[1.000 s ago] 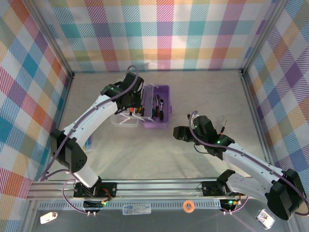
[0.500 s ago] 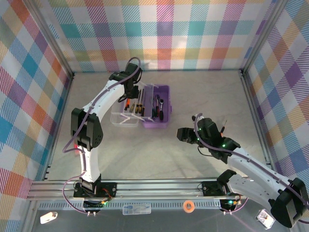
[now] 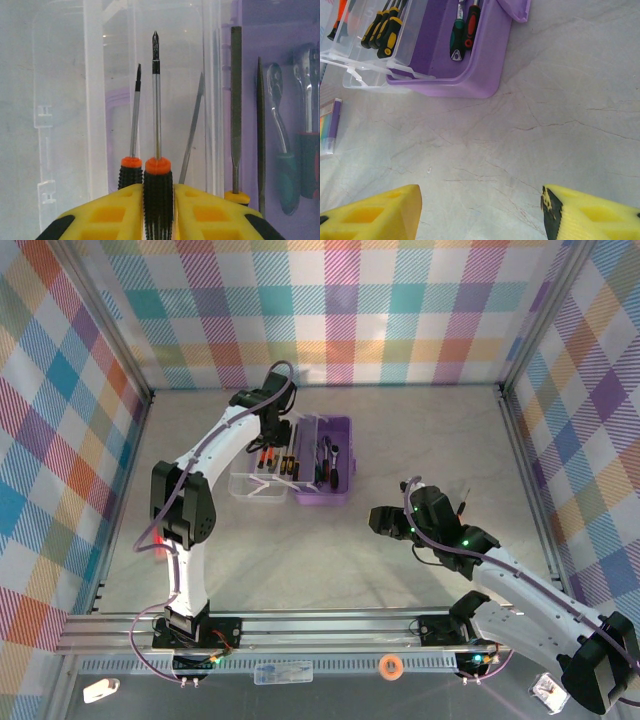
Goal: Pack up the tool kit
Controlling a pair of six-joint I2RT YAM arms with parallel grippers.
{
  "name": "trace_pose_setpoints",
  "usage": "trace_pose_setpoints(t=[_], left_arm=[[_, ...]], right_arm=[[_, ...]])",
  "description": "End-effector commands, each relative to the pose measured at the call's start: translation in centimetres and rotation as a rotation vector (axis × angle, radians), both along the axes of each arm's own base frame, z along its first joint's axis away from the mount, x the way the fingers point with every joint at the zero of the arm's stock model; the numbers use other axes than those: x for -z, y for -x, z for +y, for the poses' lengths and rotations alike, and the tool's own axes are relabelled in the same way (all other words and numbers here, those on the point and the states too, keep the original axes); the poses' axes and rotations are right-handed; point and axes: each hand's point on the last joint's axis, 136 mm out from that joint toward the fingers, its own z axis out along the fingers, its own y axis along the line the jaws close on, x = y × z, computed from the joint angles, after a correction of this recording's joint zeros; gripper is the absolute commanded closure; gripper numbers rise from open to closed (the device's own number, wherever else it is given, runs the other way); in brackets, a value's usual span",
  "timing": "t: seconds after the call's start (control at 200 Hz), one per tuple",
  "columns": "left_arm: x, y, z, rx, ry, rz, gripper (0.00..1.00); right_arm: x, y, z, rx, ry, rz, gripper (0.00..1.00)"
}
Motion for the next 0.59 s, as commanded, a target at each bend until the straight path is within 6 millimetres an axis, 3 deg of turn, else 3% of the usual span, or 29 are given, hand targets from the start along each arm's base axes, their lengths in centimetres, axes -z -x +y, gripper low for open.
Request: trace_pose_setpoints(t=[0.0, 0.165, 0.28, 0.475, 0.59], left_arm=[[-0.4, 0.0, -0.3, 0.017, 0.013, 0.016, 0.77], [-0.4, 0.0, -0.4, 0.016, 0.011, 0.024, 0.73], [-1.5, 0.1, -0.5, 0.014, 0.032, 0.009, 0.73], [-6.3, 1.0, -0.6, -0.009, 0.125, -0.103, 0.68], [-9.3, 3.0, -0.5, -0.036, 0.247, -0.205, 0.62]], right_arm=[[0.5, -0.2, -0.4, 0.023, 0.015, 0.012, 0.35], [0.6, -0.2, -0.6, 0.031, 0.016, 0.018, 0.35], [0.5, -0.3, -0.9, 0.040, 0.027, 0.018, 0.35], [0.3, -0.6, -1.7, 0.062, 0.080, 0.023, 0.35], [0.3, -1.0, -2.5, 0.093, 0.131, 0.040, 0.35]])
